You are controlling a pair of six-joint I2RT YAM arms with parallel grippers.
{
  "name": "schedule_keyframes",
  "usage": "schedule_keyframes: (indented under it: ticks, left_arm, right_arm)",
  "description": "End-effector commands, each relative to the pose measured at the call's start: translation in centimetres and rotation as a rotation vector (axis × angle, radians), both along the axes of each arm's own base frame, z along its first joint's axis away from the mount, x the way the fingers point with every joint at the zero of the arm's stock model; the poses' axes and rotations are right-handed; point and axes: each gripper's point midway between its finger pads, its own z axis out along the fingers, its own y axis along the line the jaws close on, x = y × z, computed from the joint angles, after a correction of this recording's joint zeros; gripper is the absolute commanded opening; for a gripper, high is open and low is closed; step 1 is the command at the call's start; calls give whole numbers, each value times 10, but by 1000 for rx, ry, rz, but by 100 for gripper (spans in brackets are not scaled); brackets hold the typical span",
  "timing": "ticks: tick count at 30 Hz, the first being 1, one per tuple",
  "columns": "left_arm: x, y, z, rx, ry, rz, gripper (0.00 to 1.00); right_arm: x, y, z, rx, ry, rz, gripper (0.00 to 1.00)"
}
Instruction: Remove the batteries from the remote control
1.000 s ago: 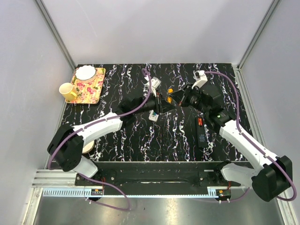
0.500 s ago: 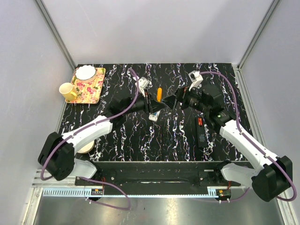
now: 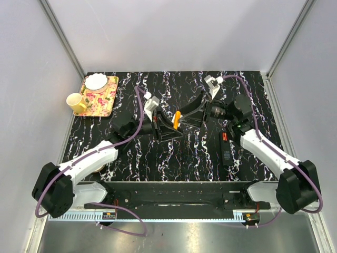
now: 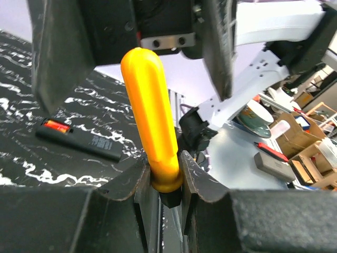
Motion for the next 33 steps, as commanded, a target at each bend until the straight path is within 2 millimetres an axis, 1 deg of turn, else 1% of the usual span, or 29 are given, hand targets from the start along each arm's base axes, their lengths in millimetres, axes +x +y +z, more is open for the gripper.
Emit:
schedule_keyframes:
  ticks: [1,3,6,7,11,12,14,15,16,17,18,19,20,21,22,23,24,26,27,28,29,30,33]
  left_arm:
    - [-29,4,38,-116,-138,-131,0]
    - [-28,1,40,-119,-131,-140,0]
    - [-30,-3,44,-134,-130,-164,0]
    - [-30,-4,48,-143,-143,-173,0]
    - [-31,-10,48,-143,-130,-199,0]
    - [-30,-12,48,-143,-127,-202,0]
    - [-28,-14,48,-138,-118,-197,0]
    - [-27,-15,47,-133,-117,-189,0]
    - [-26,-15,48,-132,-119,-185,0]
    - [-26,-16,48,-129,-122,-180,0]
    - [-23,-15,49,-119,-124,-157,2]
    - [-22,-14,49,-110,-127,-143,6]
    - [-20,-14,48,-99,-128,-128,17]
    - [-11,-14,40,-63,-113,-76,33]
    - [-11,-11,45,-57,-131,-46,46]
    - [-7,-9,44,-41,-134,-11,55]
    - [0,-6,38,-9,-135,48,69]
    - [1,2,40,-3,-157,97,77]
    - [4,4,39,5,-172,129,81]
    - [4,6,39,4,-178,139,83]
    - [3,8,41,-1,-187,146,84]
    - [4,9,41,0,-193,151,84]
    - [5,5,42,9,-190,136,83]
  right_arm:
    - [-38,-2,19,48,-99,187,90]
    - [-43,1,19,47,-105,202,83]
    - [-44,4,16,42,-96,207,71]
    - [-45,4,16,46,-96,210,69]
    - [-53,7,20,75,-92,251,65]
    - [-55,8,20,81,-91,274,60]
    - [-58,10,21,83,-92,292,40]
    - [-56,12,19,76,-73,295,19]
    - [-57,12,19,71,-70,303,9]
    - [-55,13,18,69,-61,298,3]
    - [-54,13,17,62,-57,284,0]
    - [-53,14,16,57,-59,273,0]
    - [-50,14,17,51,-58,253,0]
    - [-45,14,11,14,-51,216,0]
    - [-35,15,10,2,-40,150,0]
    - [-28,15,14,-12,-47,103,0]
    - [-13,13,4,-63,-13,-6,0]
    - [-1,8,3,-104,-4,-102,0]
    - [7,4,-1,-128,20,-168,0]
    - [10,3,-3,-138,31,-194,0]
    - [10,2,-3,-139,33,-195,0]
    - [7,2,2,-120,19,-187,0]
    - [5,2,2,-104,27,-182,0]
